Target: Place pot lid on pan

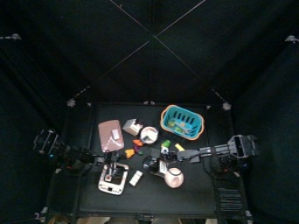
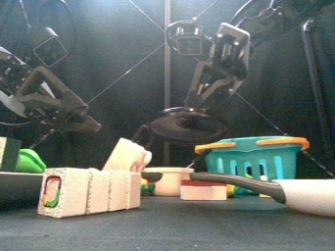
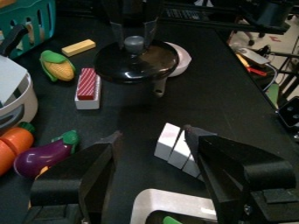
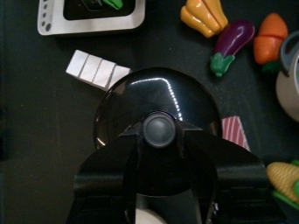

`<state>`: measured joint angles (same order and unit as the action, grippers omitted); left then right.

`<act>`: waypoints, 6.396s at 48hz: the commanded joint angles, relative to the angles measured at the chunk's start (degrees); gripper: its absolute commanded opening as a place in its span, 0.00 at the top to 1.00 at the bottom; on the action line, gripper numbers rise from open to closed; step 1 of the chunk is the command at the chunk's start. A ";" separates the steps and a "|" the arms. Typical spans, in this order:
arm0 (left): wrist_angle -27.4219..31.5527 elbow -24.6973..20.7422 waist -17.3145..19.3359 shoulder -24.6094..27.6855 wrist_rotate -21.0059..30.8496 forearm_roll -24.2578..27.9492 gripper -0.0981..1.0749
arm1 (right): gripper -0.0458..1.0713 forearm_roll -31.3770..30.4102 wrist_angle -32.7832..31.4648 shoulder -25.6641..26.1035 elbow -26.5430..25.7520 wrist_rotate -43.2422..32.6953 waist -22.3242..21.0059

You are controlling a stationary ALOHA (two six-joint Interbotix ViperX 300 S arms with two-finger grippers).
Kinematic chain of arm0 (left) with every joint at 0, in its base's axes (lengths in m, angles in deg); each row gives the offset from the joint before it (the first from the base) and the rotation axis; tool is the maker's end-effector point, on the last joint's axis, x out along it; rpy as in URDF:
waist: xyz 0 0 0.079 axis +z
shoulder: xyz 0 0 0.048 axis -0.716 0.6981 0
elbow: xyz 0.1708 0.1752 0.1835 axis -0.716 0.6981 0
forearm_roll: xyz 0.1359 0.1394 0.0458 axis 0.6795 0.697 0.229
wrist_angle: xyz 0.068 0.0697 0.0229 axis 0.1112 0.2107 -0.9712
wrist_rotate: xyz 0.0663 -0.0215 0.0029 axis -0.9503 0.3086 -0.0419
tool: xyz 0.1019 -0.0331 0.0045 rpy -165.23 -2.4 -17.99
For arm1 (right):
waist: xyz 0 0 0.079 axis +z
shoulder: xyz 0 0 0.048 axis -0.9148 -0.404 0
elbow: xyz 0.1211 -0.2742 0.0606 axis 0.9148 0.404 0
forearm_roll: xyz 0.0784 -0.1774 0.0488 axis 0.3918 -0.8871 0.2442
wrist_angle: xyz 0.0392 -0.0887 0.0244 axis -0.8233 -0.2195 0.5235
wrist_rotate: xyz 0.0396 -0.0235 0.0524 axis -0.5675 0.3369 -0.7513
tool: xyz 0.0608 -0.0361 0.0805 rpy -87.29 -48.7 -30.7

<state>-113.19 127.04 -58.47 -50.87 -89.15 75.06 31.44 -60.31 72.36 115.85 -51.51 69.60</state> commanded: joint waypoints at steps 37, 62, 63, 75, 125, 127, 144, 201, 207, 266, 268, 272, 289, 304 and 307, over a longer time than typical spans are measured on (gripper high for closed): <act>-0.18 -1.05 -0.09 -0.09 0.09 0.00 0.12 | 0.39 -5.27 -1.23 14.50 9.76 -26.19 1.67; -0.18 -0.88 -0.09 -0.09 0.18 -0.35 0.12 | 0.38 -30.50 -16.87 15.56 8.44 -54.23 11.16; -0.26 -0.97 -0.09 -0.09 0.18 -0.26 0.12 | 0.38 -31.64 -17.23 15.47 8.53 -55.55 12.04; -0.26 -1.05 -0.09 -0.09 0.18 -0.35 0.12 | 0.38 -45.53 -25.31 13.62 10.46 -76.11 21.80; -0.26 -1.49 -0.09 0.53 0.18 -0.35 0.12 | 0.38 -48.52 -37.27 -2.02 7.56 -101.87 38.14; -0.26 -1.67 -0.09 0.53 0.18 -0.35 0.12 | 0.38 -48.16 -37.35 -2.02 7.65 -101.95 38.14; -0.26 -1.76 -0.09 0.79 0.18 -0.35 0.12 | 0.38 -47.99 -37.35 -2.11 8.26 -101.95 37.97; -0.26 -1.76 -0.09 0.79 0.18 -0.35 0.12 | 0.38 -49.13 -36.30 -2.81 8.44 -101.60 36.91; -0.26 -1.76 -0.09 0.79 0.18 -0.35 0.12 | 0.38 -49.13 -36.21 -2.81 8.61 -101.60 36.56; -0.26 -1.76 -0.09 0.79 0.18 -0.35 0.12 | 0.38 -48.34 -36.30 -0.53 8.79 -100.99 36.74; -0.26 -1.67 -0.09 0.79 0.18 -0.35 0.12 | 0.38 -48.25 -36.12 -0.53 8.79 -100.99 36.74; -0.26 -1.76 -0.09 0.79 0.18 -0.35 0.12 | 0.38 -47.99 -36.04 -0.70 8.79 -100.99 36.74; -0.26 -1.67 -0.09 0.79 0.18 -0.35 0.12 | 0.38 -47.55 -34.98 -1.32 9.05 -100.99 36.47; -0.26 -1.67 -0.09 0.79 0.18 -0.35 0.12 | 0.38 -47.55 -33.66 -1.93 9.40 -100.99 35.51; -0.18 -1.67 -0.09 0.70 0.18 -0.35 0.12 | 0.38 -47.55 -33.57 -1.85 9.49 -100.99 35.51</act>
<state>-113.19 126.25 -58.56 -49.99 -88.98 74.80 -16.02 -94.06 69.73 125.70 -152.32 105.46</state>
